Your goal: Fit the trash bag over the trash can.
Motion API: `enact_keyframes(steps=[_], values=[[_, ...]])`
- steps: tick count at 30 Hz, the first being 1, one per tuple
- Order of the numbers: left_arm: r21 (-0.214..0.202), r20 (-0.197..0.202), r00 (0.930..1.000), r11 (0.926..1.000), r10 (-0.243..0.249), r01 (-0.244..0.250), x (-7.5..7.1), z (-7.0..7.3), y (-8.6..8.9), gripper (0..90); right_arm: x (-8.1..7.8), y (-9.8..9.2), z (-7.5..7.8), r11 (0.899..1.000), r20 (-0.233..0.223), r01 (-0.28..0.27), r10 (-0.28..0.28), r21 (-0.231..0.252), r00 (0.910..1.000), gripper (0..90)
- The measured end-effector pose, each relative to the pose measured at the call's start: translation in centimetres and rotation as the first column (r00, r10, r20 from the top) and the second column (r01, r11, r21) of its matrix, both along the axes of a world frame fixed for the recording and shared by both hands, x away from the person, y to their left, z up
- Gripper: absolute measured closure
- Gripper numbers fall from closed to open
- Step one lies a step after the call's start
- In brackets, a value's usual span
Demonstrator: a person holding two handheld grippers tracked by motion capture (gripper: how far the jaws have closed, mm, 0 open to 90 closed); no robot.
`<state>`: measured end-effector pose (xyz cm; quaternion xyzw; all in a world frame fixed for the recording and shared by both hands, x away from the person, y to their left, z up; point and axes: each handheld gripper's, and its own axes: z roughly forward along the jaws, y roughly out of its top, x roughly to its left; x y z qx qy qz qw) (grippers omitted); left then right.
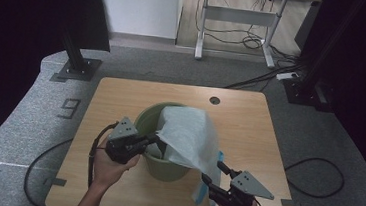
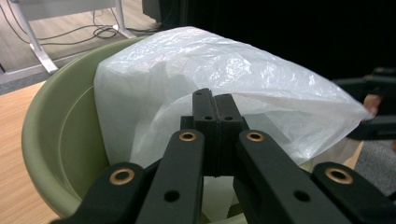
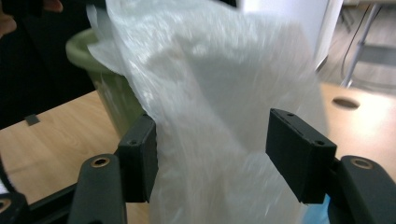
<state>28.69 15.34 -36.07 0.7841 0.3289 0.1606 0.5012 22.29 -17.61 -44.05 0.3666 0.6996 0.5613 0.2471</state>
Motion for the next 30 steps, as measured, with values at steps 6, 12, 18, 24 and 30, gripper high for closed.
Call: enact_keyframes(steps=[6, 12, 18, 24, 30], values=[[-0.007, 0.0, 1.0, 0.9999, 0.008, -0.008, 0.0, 0.0, 0.3, 89.9, 0.3, 0.3, -1.9, 1.0, -0.046, -0.007, 0.006, -0.004, 0.9989, 35.3], [-0.012, -0.001, 0.9999, 0.9999, 0.01, -0.01, 0.1, 0.0, 0.4, 89.9, 1.2, 0.8, -3.7, 1.0, -0.079, -0.022, 0.021, -0.011, 0.9967, 41.8], [-0.014, 0.001, 1.0, 0.9998, 0.01, -0.01, 0.1, 0.0, 0.7, 89.9, 2.1, 0.5, -4.1, 1.0, -0.061, -0.027, 0.028, 0.013, 0.9977, 77.9], [-0.016, 0.001, 1.0, 0.9999, 0.003, -0.003, 0.4, -0.2, 1.2, 89.9, 2.5, -0.4, -1.7, 1.0, 0.004, 0.018, -0.018, 0.025, 0.9998, 88.4], [-0.009, 0.005, 0.9997, 0.9997, 0.023, -0.023, 1.0, -0.3, 2.5, 89.8, 2.5, -0.4, 2.4, 0.999, 0.11, 0.026, -0.029, 0.026, 0.9935, 88.5]])
